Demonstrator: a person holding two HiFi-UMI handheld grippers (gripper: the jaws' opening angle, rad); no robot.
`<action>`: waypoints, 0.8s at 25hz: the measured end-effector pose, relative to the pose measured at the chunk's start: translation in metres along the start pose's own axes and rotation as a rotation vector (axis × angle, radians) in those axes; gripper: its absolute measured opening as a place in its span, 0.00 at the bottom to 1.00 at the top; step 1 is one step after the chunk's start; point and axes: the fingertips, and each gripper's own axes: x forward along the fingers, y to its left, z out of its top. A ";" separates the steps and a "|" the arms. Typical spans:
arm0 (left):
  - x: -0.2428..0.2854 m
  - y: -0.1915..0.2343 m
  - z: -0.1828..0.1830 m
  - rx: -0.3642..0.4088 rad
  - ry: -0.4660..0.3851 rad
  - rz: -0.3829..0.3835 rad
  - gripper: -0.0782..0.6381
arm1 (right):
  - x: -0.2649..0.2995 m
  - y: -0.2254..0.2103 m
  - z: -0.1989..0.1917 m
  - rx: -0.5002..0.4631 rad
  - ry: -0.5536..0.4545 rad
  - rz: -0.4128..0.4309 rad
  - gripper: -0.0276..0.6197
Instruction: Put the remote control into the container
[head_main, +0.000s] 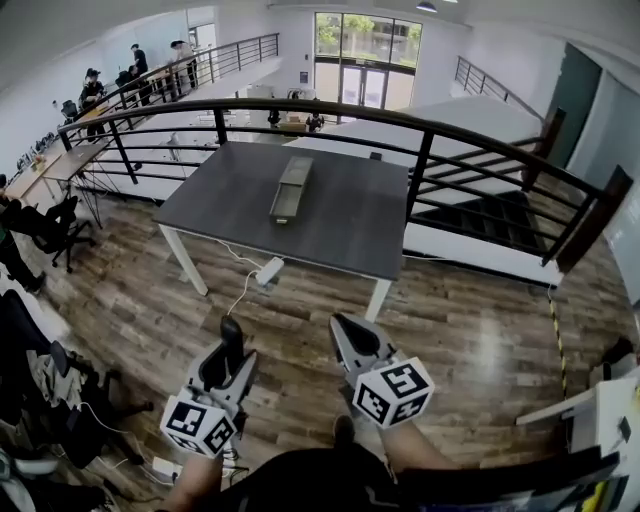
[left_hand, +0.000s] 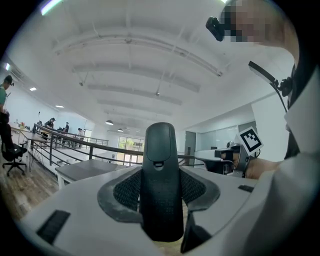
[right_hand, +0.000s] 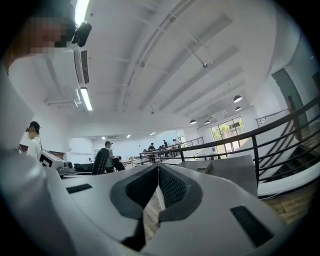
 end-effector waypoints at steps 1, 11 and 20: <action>0.008 0.000 0.002 0.003 -0.003 0.006 0.41 | 0.004 -0.007 0.003 0.000 -0.001 0.008 0.05; 0.095 0.001 0.014 0.010 0.008 0.041 0.41 | 0.047 -0.085 0.027 0.020 0.003 0.057 0.05; 0.162 -0.001 0.019 0.022 0.011 0.081 0.41 | 0.074 -0.149 0.041 0.026 0.006 0.099 0.05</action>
